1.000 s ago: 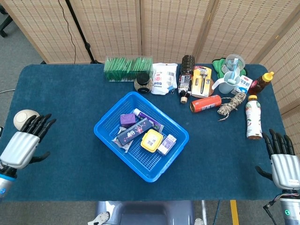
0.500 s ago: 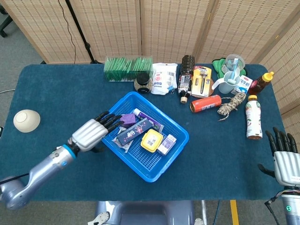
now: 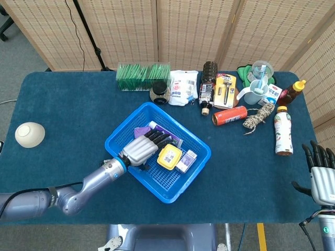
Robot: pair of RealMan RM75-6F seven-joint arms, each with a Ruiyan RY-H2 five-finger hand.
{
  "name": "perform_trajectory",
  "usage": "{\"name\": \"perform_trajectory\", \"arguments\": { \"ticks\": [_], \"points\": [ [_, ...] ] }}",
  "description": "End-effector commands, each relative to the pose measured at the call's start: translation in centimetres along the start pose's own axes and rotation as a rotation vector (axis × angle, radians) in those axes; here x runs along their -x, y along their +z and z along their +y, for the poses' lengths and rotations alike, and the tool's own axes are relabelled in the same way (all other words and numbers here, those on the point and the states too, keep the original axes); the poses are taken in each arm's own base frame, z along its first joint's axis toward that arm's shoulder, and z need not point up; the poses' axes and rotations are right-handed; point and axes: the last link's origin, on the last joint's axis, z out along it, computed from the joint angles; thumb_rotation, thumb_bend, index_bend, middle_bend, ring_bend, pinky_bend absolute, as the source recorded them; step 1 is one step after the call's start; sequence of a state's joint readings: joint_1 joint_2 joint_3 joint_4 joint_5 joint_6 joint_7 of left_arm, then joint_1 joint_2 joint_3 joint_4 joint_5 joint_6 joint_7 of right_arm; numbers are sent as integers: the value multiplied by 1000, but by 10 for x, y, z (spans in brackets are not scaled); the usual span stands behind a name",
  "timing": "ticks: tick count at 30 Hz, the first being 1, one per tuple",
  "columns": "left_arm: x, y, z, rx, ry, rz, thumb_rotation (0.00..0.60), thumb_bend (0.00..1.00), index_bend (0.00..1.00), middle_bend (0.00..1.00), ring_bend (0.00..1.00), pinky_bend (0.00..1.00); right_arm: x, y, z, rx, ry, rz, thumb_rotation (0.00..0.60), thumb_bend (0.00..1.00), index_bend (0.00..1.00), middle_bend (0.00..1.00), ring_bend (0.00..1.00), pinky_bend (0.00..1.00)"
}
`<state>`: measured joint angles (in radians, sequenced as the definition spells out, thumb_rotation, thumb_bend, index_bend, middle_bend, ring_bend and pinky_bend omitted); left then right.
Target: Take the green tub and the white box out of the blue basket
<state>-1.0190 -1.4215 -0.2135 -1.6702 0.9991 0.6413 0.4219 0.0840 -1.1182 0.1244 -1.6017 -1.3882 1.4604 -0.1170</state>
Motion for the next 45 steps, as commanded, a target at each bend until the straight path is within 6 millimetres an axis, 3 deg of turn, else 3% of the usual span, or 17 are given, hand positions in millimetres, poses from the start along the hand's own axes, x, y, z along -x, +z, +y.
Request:
{"name": "perform_trajectory", "arguments": {
  "ticks": [1, 12, 16, 18, 26, 32, 39, 45],
  "points": [
    [11, 17, 8, 6, 19, -42, 600, 169, 0, 0, 0, 0, 1, 1, 1, 3, 0, -4, 600, 0, 0, 0, 0, 0],
    [28, 41, 18, -3, 31, -77, 600, 164, 0, 0, 0, 0, 2, 5, 6, 22, 13, -12, 600, 0, 0, 0, 0, 0],
    [33, 50, 21, -5, 36, -91, 600, 200, 0, 3, 0, 0, 2, 5, 7, 25, 19, -16, 600, 0, 0, 0, 0, 0],
    [33, 53, 22, -15, 43, -79, 600, 239, 4, 50, 2, 0, 2, 6, 7, 28, 21, -13, 600, 0, 0, 0, 0, 0],
    [30, 64, 33, -26, 43, 19, 600, 428, 372, 407, 264, 0, 2, 6, 9, 30, 29, -14, 600, 0, 0, 0, 0, 0],
    [25, 60, 35, -25, 48, 97, 600, 480, 424, 451, 303, 0, 2, 6, 9, 27, 32, -14, 600, 0, 0, 0, 0, 0],
    [-3, 44, 31, -19, 0, 195, 600, 487, 424, 451, 304, 0, 1, 5, 7, 24, 30, -12, 600, 0, 0, 0, 0, 0],
    [-52, 13, 12, -36, -16, 323, 600, 486, 424, 451, 304, 0, 0, 5, 7, 25, 29, -9, 600, 0, 0, 0, 0, 0]
  ]
}}
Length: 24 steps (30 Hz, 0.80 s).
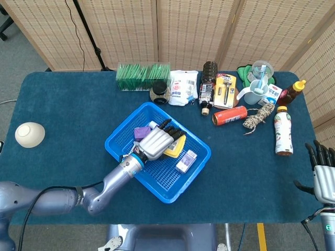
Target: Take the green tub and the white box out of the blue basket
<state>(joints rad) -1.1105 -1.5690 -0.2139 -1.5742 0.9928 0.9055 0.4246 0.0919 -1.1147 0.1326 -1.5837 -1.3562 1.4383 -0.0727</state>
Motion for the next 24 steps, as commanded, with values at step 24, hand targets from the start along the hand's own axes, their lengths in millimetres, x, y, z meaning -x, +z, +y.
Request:
{"name": "perform_trajectory", "arguments": {
  "ticks": [24],
  "points": [
    [-10, -149, -249, -603, 86, -149, 600, 491, 459, 469, 287, 0, 3, -4, -12, -38, -2, -16, 600, 0, 0, 0, 0, 0]
  ]
}}
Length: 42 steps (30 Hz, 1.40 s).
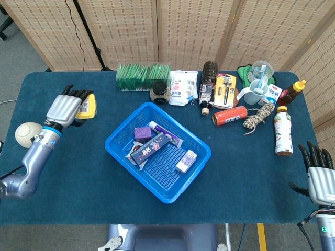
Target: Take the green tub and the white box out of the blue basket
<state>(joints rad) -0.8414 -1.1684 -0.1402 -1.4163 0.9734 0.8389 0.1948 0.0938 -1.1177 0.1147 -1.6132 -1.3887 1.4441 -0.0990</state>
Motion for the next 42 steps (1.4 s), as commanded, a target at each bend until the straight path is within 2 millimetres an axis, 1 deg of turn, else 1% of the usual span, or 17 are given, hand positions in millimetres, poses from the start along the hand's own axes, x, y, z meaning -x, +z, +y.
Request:
{"name": "perform_trajectory", "arguments": {
  "ticks": [1, 4, 6, 8, 11, 12, 13, 14, 16, 17, 21, 24, 29, 34, 39, 41, 42],
  "points": [
    [53, -3, -35, -66, 30, -156, 600, 491, 464, 473, 282, 0, 1, 1, 0, 0, 0, -6, 600, 0, 0, 0, 0, 0],
    [76, 3, -38, -81, 18, -192, 600, 488, 456, 463, 257, 0, 4, 1, -1, -3, 2, -16, 600, 0, 0, 0, 0, 0],
    [88, 7, -37, -83, 1, -205, 600, 479, 435, 428, 214, 0, 4, 2, -1, -6, 6, -19, 600, 0, 0, 0, 0, 0],
    [95, 11, -35, -79, -20, -214, 600, 471, 423, 401, 174, 0, 4, 2, -1, -8, 6, -17, 600, 0, 0, 0, 0, 0],
    [101, 14, -32, -62, -17, -209, 600, 467, 409, 358, 113, 0, 4, 2, 0, -4, 8, -17, 600, 0, 0, 0, 0, 0],
    [102, 14, -31, -59, -15, -208, 600, 463, 373, 316, 80, 0, 4, 3, 0, -2, 10, -19, 600, 0, 0, 0, 0, 0],
    [104, 15, -31, -57, -13, -208, 600, 449, 292, 239, 43, 0, 5, 3, 0, -1, 9, -20, 600, 0, 0, 0, 0, 0],
    [106, 15, -31, -56, -9, -219, 600, 428, 174, 139, 15, 0, 5, 3, 1, 0, 7, -20, 600, 0, 0, 0, 0, 0],
    [111, 14, -31, -58, -7, -257, 600, 382, 29, 22, 0, 0, 6, 4, 1, 0, 10, -21, 600, 0, 0, 0, 0, 0],
    [111, 13, -31, -59, -6, -271, 600, 355, 1, 0, 0, 0, 6, 4, 0, -1, 10, -22, 600, 0, 0, 0, 0, 0],
    [109, 9, -31, -59, 5, -295, 600, 297, 0, 0, 0, 0, 5, 3, 0, -5, 13, -19, 600, 0, 0, 0, 0, 0],
    [99, 5, -31, -57, 8, -280, 600, 271, 0, 0, 0, 0, 5, 3, 0, -3, 11, -20, 600, 0, 0, 0, 0, 0],
    [73, -9, -28, -38, 0, -236, 600, 265, 0, 0, 0, 0, 5, 2, 0, -1, 13, -22, 600, 0, 0, 0, 0, 0],
    [37, -24, -2, 51, -36, -124, 600, 265, 0, 0, 0, 0, 4, 2, 0, 1, 15, -17, 600, 0, 0, 0, 0, 0],
    [-6, -34, 25, 125, -24, -16, 600, 265, 0, 0, 0, 0, 3, 1, 0, -2, 18, -15, 600, 0, 0, 0, 0, 0],
    [-17, -39, 41, 165, -20, 12, 600, 265, 0, 0, 0, 0, 3, 1, 0, -3, 20, -16, 600, 0, 0, 0, 0, 0],
    [-21, -40, 52, 197, -27, 23, 600, 265, 0, 0, 0, 0, 3, 1, 0, -3, 21, -16, 600, 0, 0, 0, 0, 0]
  ]
}}
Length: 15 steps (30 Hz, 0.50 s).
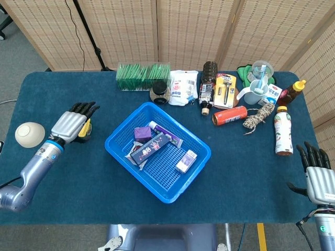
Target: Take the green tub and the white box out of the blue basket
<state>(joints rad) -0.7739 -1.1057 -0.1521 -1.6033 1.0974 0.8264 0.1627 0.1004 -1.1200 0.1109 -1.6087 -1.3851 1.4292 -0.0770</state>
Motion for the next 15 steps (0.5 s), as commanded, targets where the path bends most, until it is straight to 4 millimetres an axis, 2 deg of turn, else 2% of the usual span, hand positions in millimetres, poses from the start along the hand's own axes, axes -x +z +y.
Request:
{"name": "perform_trajectory", "arguments": {
  "ticks": [1, 6, 10, 15],
  "points": [
    [-32, -5, 35, 98, 35, 96, 600, 265, 0, 0, 0, 0, 0, 0, 0, 0, 1, 0, 600, 0, 0, 0, 0, 0],
    [-29, 2, 92, 282, 31, 89, 600, 265, 0, 0, 0, 0, -1, 0, 0, -2, 4, 4, 600, 0, 0, 0, 0, 0],
    [-18, 15, 143, 416, 28, 26, 600, 264, 0, 0, 0, 0, -3, 0, 2, 7, 9, 10, 600, 0, 0, 0, 0, 0],
    [1, 29, 187, 500, 40, -43, 600, 265, 0, 0, 0, 0, -4, 2, 6, 21, 15, 7, 600, 0, 0, 0, 0, 0]
  ]
}}
